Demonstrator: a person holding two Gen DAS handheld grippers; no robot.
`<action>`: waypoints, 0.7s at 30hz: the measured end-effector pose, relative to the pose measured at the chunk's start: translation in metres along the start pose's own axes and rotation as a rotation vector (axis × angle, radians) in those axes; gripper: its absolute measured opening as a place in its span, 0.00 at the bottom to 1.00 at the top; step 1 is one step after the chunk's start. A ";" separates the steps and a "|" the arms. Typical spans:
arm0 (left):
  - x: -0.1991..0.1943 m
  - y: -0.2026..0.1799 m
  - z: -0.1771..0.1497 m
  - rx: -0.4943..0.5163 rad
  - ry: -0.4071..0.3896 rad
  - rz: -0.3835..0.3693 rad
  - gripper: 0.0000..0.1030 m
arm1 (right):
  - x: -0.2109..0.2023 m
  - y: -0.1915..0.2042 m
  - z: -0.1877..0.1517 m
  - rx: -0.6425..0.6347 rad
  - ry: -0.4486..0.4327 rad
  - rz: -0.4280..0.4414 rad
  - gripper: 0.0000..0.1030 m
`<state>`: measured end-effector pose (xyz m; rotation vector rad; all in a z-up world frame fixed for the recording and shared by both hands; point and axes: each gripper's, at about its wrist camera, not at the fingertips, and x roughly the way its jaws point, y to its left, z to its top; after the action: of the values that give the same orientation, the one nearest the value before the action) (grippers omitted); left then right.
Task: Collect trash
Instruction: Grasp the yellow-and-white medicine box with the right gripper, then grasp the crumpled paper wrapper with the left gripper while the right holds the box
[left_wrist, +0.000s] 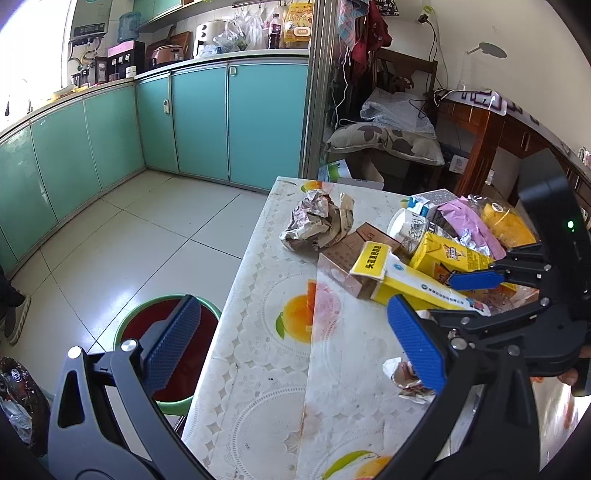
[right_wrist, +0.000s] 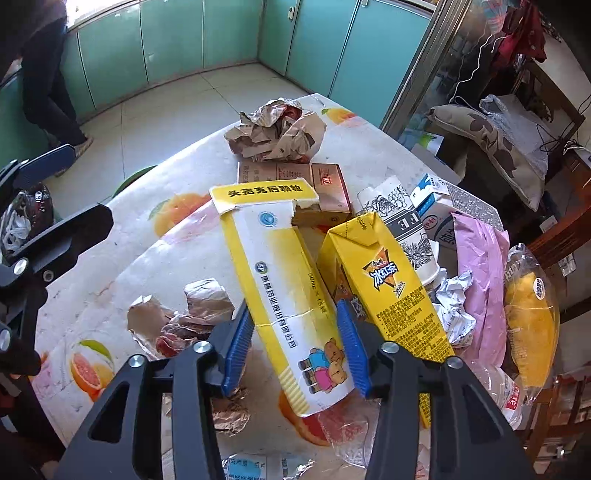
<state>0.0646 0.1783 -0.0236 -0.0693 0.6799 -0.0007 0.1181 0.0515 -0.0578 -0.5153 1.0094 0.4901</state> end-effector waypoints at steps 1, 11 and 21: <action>0.002 0.000 -0.001 0.002 0.006 -0.003 0.97 | -0.001 0.000 -0.001 0.005 -0.007 -0.002 0.27; -0.002 -0.009 -0.010 0.017 0.019 -0.123 0.91 | -0.082 -0.030 -0.020 0.241 -0.304 0.005 0.16; 0.028 -0.060 -0.026 0.109 0.131 -0.211 0.51 | -0.128 -0.031 -0.082 0.424 -0.427 -0.127 0.16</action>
<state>0.0714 0.1158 -0.0580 -0.0358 0.7994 -0.2470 0.0262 -0.0415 0.0250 -0.0842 0.6374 0.2448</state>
